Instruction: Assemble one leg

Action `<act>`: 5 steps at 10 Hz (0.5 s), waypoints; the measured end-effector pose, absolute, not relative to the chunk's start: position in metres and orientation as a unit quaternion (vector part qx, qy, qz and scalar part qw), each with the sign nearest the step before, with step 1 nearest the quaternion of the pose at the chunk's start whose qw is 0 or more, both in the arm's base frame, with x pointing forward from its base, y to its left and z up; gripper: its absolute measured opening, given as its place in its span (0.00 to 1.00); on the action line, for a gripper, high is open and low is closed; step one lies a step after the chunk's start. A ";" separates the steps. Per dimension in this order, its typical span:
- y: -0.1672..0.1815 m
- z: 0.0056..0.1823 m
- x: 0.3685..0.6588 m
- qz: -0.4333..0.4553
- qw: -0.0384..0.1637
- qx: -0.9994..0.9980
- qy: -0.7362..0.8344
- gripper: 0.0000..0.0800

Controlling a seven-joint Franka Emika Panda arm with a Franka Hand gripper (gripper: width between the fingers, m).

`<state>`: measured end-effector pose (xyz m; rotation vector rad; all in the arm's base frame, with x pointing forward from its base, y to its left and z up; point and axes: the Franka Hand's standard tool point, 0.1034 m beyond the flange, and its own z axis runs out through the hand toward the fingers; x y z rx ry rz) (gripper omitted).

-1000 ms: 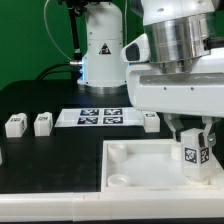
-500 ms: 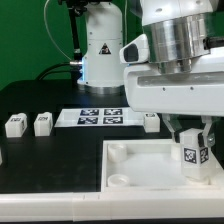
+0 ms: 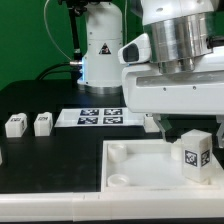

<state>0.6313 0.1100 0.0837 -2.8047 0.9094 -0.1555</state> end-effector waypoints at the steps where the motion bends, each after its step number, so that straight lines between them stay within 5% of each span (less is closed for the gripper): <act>1: 0.113 0.085 0.632 -0.060 0.090 -0.964 0.245 0.81; 5: 0.114 0.085 0.637 -0.083 0.046 -0.992 -0.085 0.81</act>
Offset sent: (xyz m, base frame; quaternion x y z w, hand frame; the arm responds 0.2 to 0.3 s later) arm 0.0105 0.0142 0.0014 -0.0116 -0.0057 -0.3908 0.9204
